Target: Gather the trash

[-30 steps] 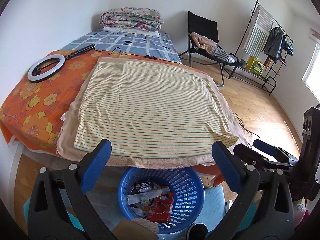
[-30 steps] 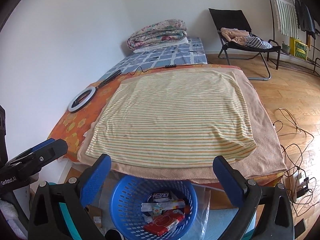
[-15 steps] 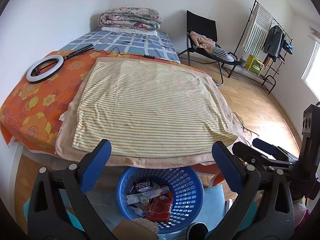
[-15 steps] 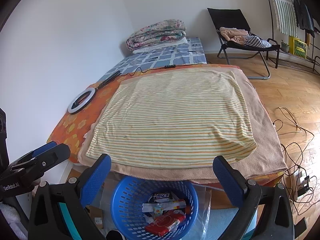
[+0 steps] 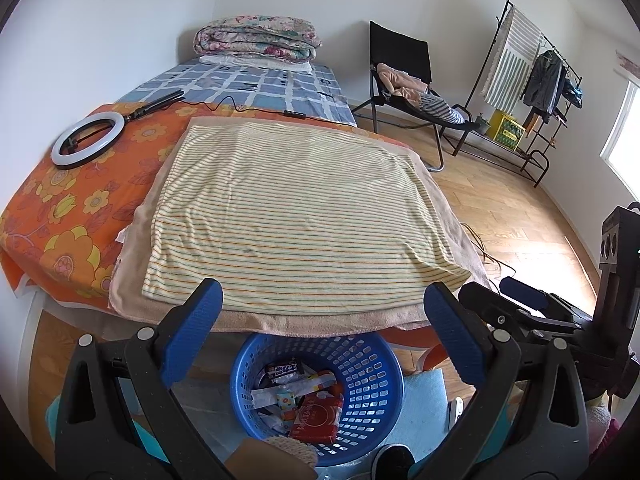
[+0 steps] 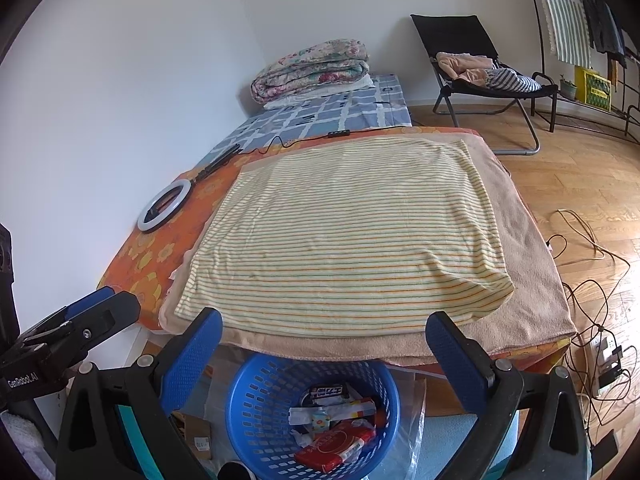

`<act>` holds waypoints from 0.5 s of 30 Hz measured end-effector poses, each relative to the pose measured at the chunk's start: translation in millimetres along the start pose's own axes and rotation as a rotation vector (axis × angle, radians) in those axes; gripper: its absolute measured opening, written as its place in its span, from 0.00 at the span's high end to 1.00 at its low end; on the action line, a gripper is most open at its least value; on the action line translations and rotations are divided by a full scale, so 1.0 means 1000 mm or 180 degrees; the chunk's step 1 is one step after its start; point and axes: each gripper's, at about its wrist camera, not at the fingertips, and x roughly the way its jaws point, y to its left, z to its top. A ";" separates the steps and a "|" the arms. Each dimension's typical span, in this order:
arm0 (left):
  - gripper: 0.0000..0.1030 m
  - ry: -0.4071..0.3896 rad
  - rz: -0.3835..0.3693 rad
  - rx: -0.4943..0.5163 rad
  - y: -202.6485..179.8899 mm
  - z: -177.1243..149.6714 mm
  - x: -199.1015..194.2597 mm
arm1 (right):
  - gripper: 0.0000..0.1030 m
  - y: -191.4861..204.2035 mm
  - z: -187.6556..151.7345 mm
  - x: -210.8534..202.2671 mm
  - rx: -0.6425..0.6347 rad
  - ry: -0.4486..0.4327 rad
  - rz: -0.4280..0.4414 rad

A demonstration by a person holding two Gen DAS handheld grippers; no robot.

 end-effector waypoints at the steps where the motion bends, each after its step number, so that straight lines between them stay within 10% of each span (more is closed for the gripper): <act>1: 0.01 -0.0001 0.0003 -0.0003 0.000 0.000 0.000 | 0.00 0.000 0.000 0.000 0.0003 0.0005 0.0004; 15: 0.01 -0.0005 0.0001 -0.0005 -0.003 0.001 0.000 | 0.00 0.005 -0.002 -0.001 0.0032 -0.0018 0.0005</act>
